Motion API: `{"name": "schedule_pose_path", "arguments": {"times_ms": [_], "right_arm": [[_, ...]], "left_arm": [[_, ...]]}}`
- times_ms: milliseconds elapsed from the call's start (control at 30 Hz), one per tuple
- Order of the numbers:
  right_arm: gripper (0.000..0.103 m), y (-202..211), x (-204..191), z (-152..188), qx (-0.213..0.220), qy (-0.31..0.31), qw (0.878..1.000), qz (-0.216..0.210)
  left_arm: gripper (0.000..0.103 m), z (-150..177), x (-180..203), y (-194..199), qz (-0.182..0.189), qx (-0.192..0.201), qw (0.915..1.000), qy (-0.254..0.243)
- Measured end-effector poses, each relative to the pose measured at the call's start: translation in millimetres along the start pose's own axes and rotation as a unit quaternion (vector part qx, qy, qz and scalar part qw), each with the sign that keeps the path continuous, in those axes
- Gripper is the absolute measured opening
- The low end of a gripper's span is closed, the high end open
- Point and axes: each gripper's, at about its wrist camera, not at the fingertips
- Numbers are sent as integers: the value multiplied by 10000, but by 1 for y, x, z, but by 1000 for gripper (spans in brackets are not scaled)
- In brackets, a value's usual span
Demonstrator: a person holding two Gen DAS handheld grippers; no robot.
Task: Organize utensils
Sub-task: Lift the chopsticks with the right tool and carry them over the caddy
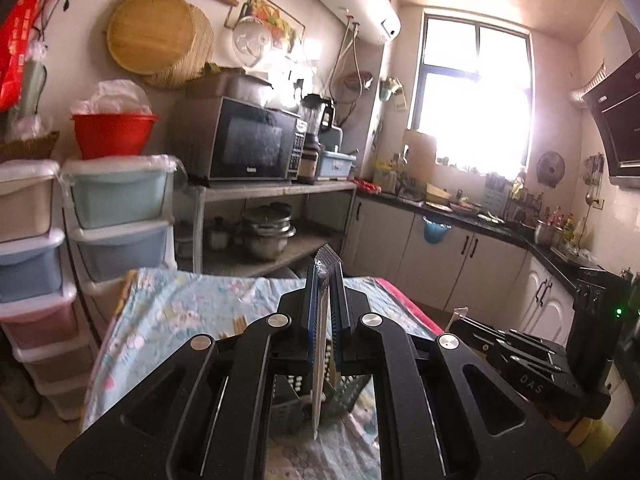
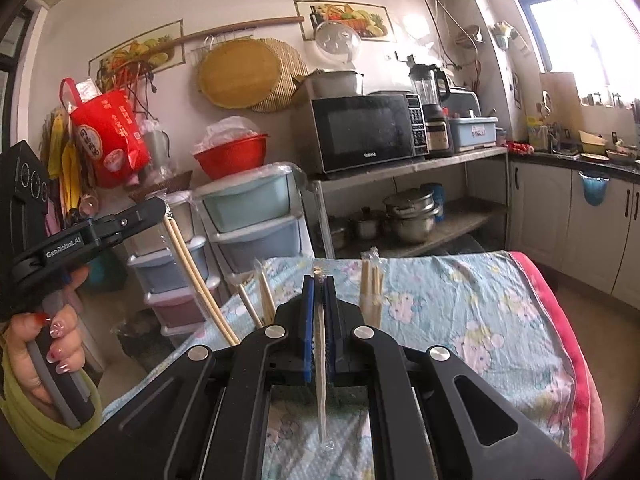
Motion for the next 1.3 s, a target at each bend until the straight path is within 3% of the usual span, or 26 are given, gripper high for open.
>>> {"name": "schedule_pose_path", "arguments": {"times_ms": [300,633,867,1300], "right_arm": [[5,-7,-21,-31,331,327,9988,-125],[5,-27,-29,-54,547,480,9972,-147],[5,-37,-30,-58,836,731,9938,-59],[5,-84,-15,-36,591,723,9956,116]], "left_arm": [[3,-26,-7,0,-155,313,9994,40],[3,-36,-16,-20,-383,344,9986,124],[3,-32,-29,-36,-474,272,9979,337],[3,3,-27,-69,-638,138,9972,372]]}}
Point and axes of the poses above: each gripper's, at about its wrist camera, not at the fingertips, and y roughly against the way its jaws point, x to its right, z to its underside, and after that the axes turned 11 degrees about -z, right-handed
